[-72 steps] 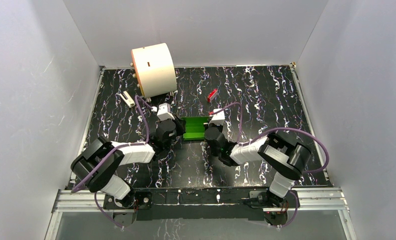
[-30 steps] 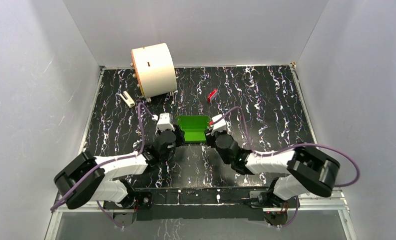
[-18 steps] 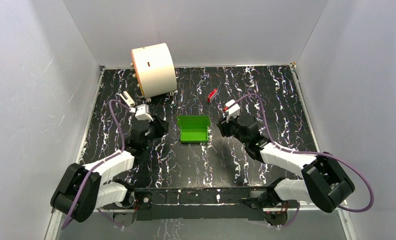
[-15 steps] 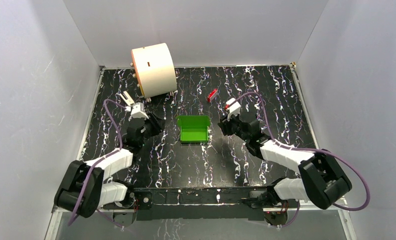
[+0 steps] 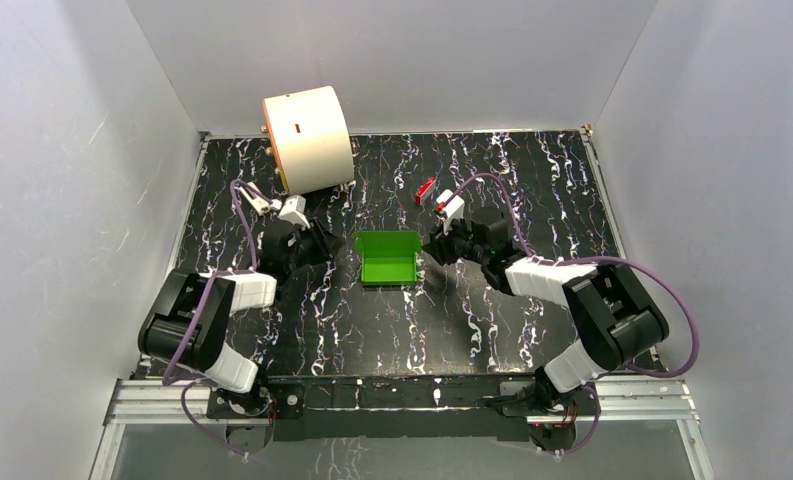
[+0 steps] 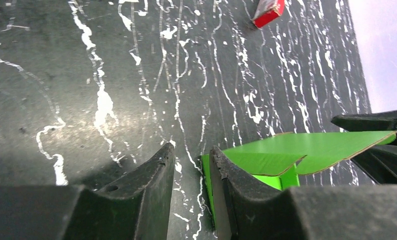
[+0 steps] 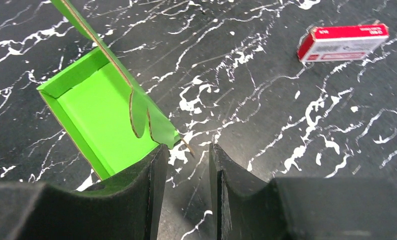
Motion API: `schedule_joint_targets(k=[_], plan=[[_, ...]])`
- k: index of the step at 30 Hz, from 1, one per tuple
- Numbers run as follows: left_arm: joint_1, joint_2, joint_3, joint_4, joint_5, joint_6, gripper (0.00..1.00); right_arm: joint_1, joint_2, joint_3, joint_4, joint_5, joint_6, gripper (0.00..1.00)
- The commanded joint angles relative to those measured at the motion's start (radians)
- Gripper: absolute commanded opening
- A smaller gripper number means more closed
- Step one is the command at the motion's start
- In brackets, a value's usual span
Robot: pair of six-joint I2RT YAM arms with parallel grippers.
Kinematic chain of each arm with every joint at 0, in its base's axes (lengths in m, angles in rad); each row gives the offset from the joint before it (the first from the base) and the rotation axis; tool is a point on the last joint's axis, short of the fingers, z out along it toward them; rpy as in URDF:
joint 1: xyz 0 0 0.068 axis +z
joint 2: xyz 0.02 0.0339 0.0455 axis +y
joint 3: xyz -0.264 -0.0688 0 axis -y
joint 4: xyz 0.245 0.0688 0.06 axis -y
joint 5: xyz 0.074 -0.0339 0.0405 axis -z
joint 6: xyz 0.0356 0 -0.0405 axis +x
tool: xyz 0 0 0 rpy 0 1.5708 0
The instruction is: Fold the paper box
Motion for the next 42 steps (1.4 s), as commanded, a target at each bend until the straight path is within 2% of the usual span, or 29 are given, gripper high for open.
schedule_joint_targets(k=[1,10,15,18,23,28,32,37,40,42], plan=[[0.006,0.024,0.044,0.056,0.12,0.026,0.29,-0.001,0.027,0.057,0.088,-0.113,-0.004,0.43],[-0.017,0.039,0.055,0.093,0.201,-0.001,0.22,0.0,0.055,0.061,0.119,-0.17,0.05,0.35],[-0.059,0.01,0.048,0.095,0.17,-0.025,0.19,0.004,0.055,0.055,0.149,-0.173,0.092,0.23],[-0.097,-0.015,0.036,0.095,0.115,-0.032,0.17,0.025,0.057,0.049,0.161,-0.117,0.102,0.16],[-0.154,-0.047,0.014,0.084,-0.027,-0.094,0.17,0.097,0.046,0.02,0.194,0.098,0.121,0.01],[-0.209,-0.066,0.006,0.063,-0.117,-0.112,0.19,0.183,0.037,-0.017,0.243,0.347,0.09,0.0],[-0.209,-0.129,0.008,-0.022,-0.201,-0.135,0.21,0.187,0.013,-0.032,0.251,0.461,0.092,0.0],[-0.212,-0.149,0.024,-0.057,-0.212,-0.169,0.24,0.191,0.013,-0.044,0.297,0.496,0.118,0.0],[-0.211,-0.211,0.022,-0.134,-0.336,-0.112,0.29,0.19,0.017,-0.049,0.291,0.482,0.071,0.0],[-0.208,-0.243,0.018,-0.153,-0.359,-0.038,0.32,0.189,0.014,-0.06,0.296,0.467,0.046,0.0]])
